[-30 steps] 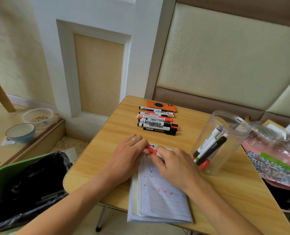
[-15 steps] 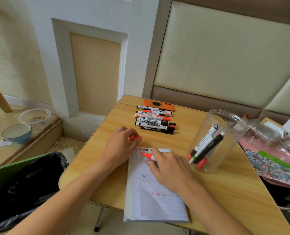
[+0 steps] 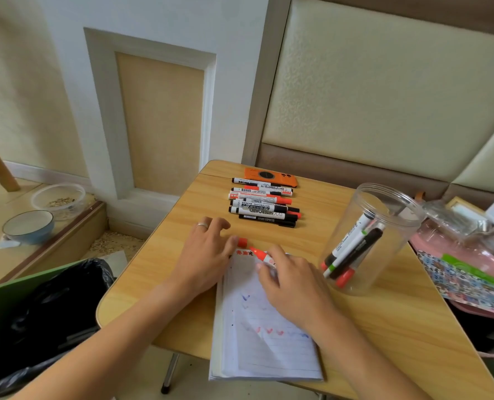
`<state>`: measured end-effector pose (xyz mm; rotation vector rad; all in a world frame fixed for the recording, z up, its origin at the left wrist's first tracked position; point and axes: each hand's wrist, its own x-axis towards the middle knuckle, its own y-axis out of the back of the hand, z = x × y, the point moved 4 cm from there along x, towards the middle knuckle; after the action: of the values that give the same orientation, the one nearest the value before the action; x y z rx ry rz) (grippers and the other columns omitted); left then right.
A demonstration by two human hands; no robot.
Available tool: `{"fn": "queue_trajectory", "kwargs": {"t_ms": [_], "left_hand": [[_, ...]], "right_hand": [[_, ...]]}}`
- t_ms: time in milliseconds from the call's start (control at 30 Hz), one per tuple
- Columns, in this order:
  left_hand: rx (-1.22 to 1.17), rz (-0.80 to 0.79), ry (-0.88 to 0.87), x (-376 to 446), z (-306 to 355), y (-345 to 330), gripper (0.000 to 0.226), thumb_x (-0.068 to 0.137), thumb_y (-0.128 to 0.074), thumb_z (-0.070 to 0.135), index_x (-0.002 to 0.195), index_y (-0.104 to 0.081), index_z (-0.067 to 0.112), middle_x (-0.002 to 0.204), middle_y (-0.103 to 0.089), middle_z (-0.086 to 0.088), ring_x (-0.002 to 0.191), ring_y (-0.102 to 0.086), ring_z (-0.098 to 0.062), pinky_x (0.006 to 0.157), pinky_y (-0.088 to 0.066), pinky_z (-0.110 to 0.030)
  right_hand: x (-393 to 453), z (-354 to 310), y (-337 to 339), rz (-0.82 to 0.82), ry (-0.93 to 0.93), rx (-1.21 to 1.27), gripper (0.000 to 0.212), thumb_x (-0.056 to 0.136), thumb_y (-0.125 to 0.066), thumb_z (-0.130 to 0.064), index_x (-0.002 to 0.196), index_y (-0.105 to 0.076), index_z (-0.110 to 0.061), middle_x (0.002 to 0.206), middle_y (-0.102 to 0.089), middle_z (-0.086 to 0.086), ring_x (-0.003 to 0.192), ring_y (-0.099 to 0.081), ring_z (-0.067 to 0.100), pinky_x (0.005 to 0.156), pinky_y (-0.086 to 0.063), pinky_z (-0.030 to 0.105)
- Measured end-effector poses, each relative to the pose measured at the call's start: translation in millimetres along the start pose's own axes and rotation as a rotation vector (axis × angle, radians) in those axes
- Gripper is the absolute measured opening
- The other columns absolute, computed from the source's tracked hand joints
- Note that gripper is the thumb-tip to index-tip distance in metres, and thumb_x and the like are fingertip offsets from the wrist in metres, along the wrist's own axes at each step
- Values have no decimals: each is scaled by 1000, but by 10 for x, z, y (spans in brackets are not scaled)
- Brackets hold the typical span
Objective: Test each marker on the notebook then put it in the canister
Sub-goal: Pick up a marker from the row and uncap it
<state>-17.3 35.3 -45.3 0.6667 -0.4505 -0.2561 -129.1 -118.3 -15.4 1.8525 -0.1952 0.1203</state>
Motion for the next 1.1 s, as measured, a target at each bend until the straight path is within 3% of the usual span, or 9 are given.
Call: {"fn": "queue_trajectory", "kwargs": {"t_ms": [133, 233, 333, 467, 533, 700, 867, 1000, 1100], "left_hand": [[103, -75, -130, -274, 121, 54, 55, 89, -42, 73, 124, -41, 30, 120, -43, 11, 111, -45, -10, 95, -42, -32], [198, -127, -189, -393, 139, 62, 60, 84, -51, 73, 127, -36, 34, 121, -41, 14, 114, -42, -10, 97, -40, -34], [222, -133, -231, -449, 135, 64, 63, 85, -54, 70, 133, -33, 35, 124, -40, 16, 118, -40, -9, 101, -38, -32], [252, -142, -253, -478, 137, 58, 67, 86, -50, 72, 141, -32, 37, 127, -41, 12, 118, -38, -10, 102, -37, -31], [311, -142, -280, -496, 163, 53, 60, 88, -45, 71, 138, -35, 39, 123, -40, 9, 115, -36, -12, 99, -37, -32], [369, -171, -287, -510, 191, 39, 49, 90, -39, 68, 131, -40, 41, 120, -34, 8, 113, -34, -13, 98, -34, -32], [355, -210, -317, -512, 194, 29, 45, 93, -40, 65, 133, -40, 43, 141, -30, 9, 131, -32, -14, 108, -26, -31], [337, -297, -370, -527, 223, 26, 41, 100, -37, 58, 140, -34, 53, 159, -17, 12, 146, -15, -11, 115, -6, -30], [344, -344, -398, -541, 237, 18, 40, 103, -35, 53, 143, -33, 55, 162, -18, 10, 149, -10, -9, 121, -4, -39]], "right_hand": [[60, 76, 52, 89, -123, 171, 22, 109, -35, -29, 93, -50, -25, 89, -58, -5, 83, -56, 22, 67, -39, 40], [103, 114, 89, 198, -154, 318, 14, 107, -43, -19, 114, -55, -25, 93, -60, -6, 82, -61, 22, 75, -51, 45], [105, 133, 164, 228, -222, 646, 27, 107, -47, -10, 121, -49, -34, 101, -60, 0, 66, -74, 19, 69, -63, 47], [120, 142, 196, 171, -334, 1156, 32, 107, -42, -1, 116, -65, -21, 112, -65, 16, 79, -78, 35, 73, -66, 44], [137, 177, 144, 120, -383, 1334, 41, 104, -39, 5, 120, -68, -18, 108, -69, 17, 82, -78, 38, 66, -64, 36], [170, 222, 85, 110, -330, 1218, 15, 100, -66, -15, 112, -60, -9, 75, -65, 3, 65, -67, 23, 44, -38, 21], [208, 220, 92, 172, -311, 1088, 22, 104, -60, -30, 92, -54, -12, 59, -48, -2, 50, -41, 14, 42, -31, 20], [225, 284, 62, 178, -320, 984, 20, 102, -52, -18, 88, -61, -7, 59, -56, 9, 50, -52, 23, 41, -34, 24], [245, 305, 50, 154, -303, 1013, 12, 98, -55, -16, 93, -65, -10, 68, -63, 10, 50, -60, 27, 39, -35, 26]]}}
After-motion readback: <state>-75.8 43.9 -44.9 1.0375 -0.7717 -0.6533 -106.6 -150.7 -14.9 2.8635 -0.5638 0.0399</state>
